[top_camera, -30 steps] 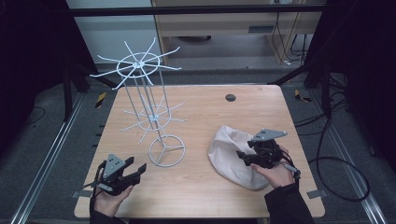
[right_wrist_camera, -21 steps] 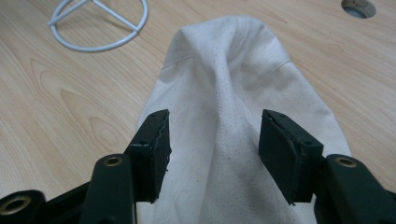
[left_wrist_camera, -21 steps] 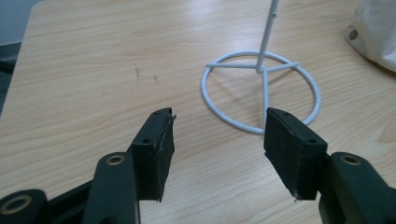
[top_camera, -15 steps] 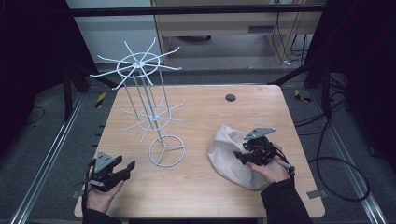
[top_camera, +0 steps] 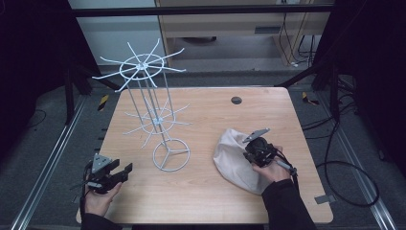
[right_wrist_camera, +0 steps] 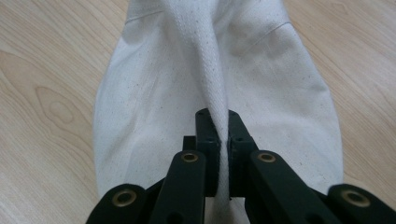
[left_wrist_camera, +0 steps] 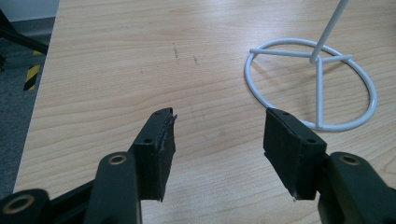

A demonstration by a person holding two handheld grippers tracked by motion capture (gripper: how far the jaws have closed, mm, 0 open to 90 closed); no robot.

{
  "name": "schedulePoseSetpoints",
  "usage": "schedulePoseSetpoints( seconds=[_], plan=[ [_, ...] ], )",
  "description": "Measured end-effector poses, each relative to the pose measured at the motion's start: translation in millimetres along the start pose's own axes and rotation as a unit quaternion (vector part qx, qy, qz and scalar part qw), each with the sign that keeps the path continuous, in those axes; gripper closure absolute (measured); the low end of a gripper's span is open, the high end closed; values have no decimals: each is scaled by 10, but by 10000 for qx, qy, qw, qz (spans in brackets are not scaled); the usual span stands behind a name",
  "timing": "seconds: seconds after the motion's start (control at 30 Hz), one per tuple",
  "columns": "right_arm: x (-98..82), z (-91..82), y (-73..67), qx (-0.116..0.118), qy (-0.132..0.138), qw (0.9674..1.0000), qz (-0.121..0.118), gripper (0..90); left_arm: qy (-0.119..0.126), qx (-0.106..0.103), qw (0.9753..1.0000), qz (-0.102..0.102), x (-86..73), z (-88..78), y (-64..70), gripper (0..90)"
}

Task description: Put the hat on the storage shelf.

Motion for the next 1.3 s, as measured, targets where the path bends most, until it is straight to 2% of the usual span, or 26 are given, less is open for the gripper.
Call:
schedulePoseSetpoints(
  seconds=[0.13, 0.33, 0.37, 0.4, 0.43, 0.47, 0.5, 0.53, 0.57, 0.7, 0.73, 0.8, 0.83, 0.9, 0.93, 0.97, 1.0, 1.03, 1.07, 1.1, 1.13, 1.17, 1.2, 1.23, 1.27, 1.3],
  plan=[
    [5, -67, 2, -31, 131, 9999, 13, 881, -17, 6, 10000, 27, -2, 4, 1, 435],
    [41, -283, 13, 17, 715, 9974, 62, 883, -32, 4, 10000, -7, -4, 7, -3, 435],
    [41, -283, 13, 17, 715, 9974, 62, 883, -32, 4, 10000, -7, -4, 7, -3, 435],
    [52, -329, 14, 53, 864, 9962, 99, 883, -29, -5, 10000, -26, -5, 8, -3, 435],
    [77, -428, 11, 114, 1201, 9925, 174, 884, -30, 0, 10000, -28, -5, 8, -5, 435],
    [87, -481, 9, 134, 1385, 9900, 222, 883, -30, 0, 10000, -29, -6, 7, -7, 435],
    [87, -481, 9, 134, 1385, 9900, 222, 883, -30, 0, 10000, -29, -6, 7, -7, 436],
    [104, -588, 7, 142, 1756, 9840, 286, 884, -31, -7, 10000, -37, -7, 10, -7, 436],
    [104, -588, 7, 142, 1756, 9840, 286, 884, -31, -7, 10000, -37, -7, 10, -7, 435],
    [130, -795, -1, 144, 2380, 9703, 404, 885, -34, -14, 10000, -41, -8, 12, -3, 435],
    [152, -892, -7, 164, 2686, 9621, 443, 885, -33, -19, 10000, -51, -9, 13, -1, 436],
    [180, -981, -13, 159, 2971, 9536, 458, 885, -36, -19, 10000, -54, -9, 14, -1, 435],
    [180, -981, -13, 159, 2971, 9536, 458, 885, -36, -19, 10000, -54, -9, 14, -1, 435],
    [213, -1073, -21, 164, 3245, 9446, 471, 885, -34, -21, 10000, -56, -9, 14, -1, 435],
    [239, -1140, -29, 163, 3406, 9389, 477, 885, -35, -22, 10000, -56, -9, 13, -1, 435],
    [239, -1140, -29, 163, 3406, 9389, 477, 885, -35, -22, 10000, -56, -9, 13, -1, 435],
    [278, -1208, -42, 163, 3601, 9316, 471, 886, -31, -21, 10000, -59, -9, 12, -1, 435],
    [299, -1242, -48, 167, 3705, 9275, 466, 886, -29, -22, 10000, -60, -9, 12, -1, 435],
    [314, -1275, -53, 168, 3779, 9246, 458, 886, -30, -16, 10000, -54, -8, 12, -3, 435],
    [314, -1275, -53, 168, 3779, 9246, 458, 886, -30, -16, 10000, -54, -8, 12, -3, 435],
    [351, -1337, -60, 183, 3928, 9183, 455, 886, -33, -20, 10000, -62, -10, 14, -2, 436],
    [351, -1337, -60, 183, 3928, 9183, 455, 886, -33, -20, 10000, -62, -10, 14, -2, 435],
    [387, -1392, -63, 169, 4057, 9128, 442, 886, -37, -21, 10000, -58, -10, 15, 0, 436],
    [387, -1392, -63, 169, 4057, 9128, 442, 886, -37, -21, 10000, -58, -10, 15, 0, 435],
    [427, -1443, -69, 159, 4192, 9068, 420, 886, -32, -20, 10000, -59, -10, 15, 1, 435],
    [442, -1466, -73, 152, 4226, 9052, 415, 886, -32, -18, 10000, -60, -10, 15, 1, 435]
  ],
)
Point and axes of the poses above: each handheld gripper's, and its own axes: z roughly forward along the jaws, x roughly out of its top, y roughly to its right, the point moved 6 cm from there along z, roughly forward along the jaws, and after that the axes turned 5 degrees about -z, right-handed, at the moved point
